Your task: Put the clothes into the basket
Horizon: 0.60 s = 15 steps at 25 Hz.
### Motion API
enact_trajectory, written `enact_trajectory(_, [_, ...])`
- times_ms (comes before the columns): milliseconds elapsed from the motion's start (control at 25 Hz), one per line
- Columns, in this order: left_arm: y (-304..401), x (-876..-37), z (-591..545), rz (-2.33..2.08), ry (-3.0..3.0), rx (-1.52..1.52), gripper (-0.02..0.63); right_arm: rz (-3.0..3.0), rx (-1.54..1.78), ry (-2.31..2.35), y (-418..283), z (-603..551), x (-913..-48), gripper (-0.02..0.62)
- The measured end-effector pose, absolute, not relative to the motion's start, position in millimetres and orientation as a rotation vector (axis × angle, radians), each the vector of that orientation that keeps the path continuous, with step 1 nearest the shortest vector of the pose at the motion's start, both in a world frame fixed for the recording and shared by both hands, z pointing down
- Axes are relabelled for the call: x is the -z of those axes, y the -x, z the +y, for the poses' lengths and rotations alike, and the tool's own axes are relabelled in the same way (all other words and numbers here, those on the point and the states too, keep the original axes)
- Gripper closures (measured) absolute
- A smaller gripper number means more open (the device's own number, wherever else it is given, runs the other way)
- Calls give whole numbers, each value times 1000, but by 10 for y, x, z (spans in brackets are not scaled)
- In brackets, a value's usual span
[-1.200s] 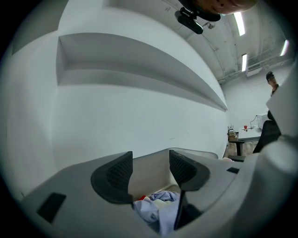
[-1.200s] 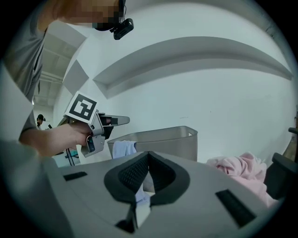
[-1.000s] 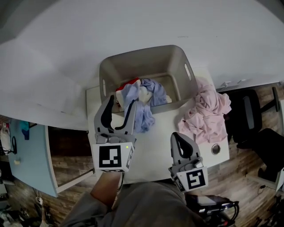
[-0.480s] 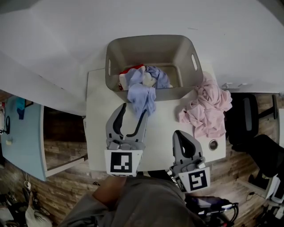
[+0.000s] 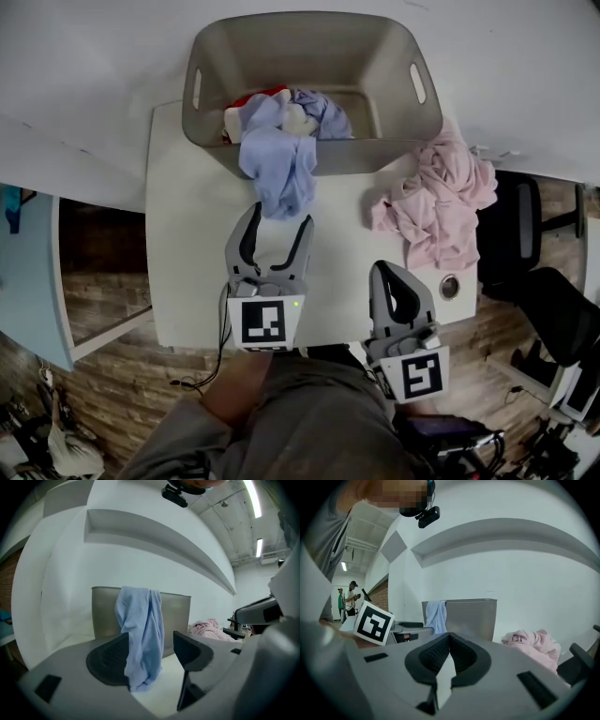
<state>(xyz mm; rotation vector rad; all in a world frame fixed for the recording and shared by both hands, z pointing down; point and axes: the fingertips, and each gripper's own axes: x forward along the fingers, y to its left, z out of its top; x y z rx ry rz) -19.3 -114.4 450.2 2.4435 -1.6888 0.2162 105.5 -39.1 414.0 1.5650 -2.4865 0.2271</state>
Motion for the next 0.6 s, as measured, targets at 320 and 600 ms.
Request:
enact_trajectory(320, [154, -4802, -1365, -1764, -2385, -202, 281, -2545, -231, -1499, -904, -716, -4243, 589])
enact_trajectory(600, [183, -4901, -1548, -1801, -2372, -196, 278, -2501, -175, -1495, -817, -1231, -4389, 589])
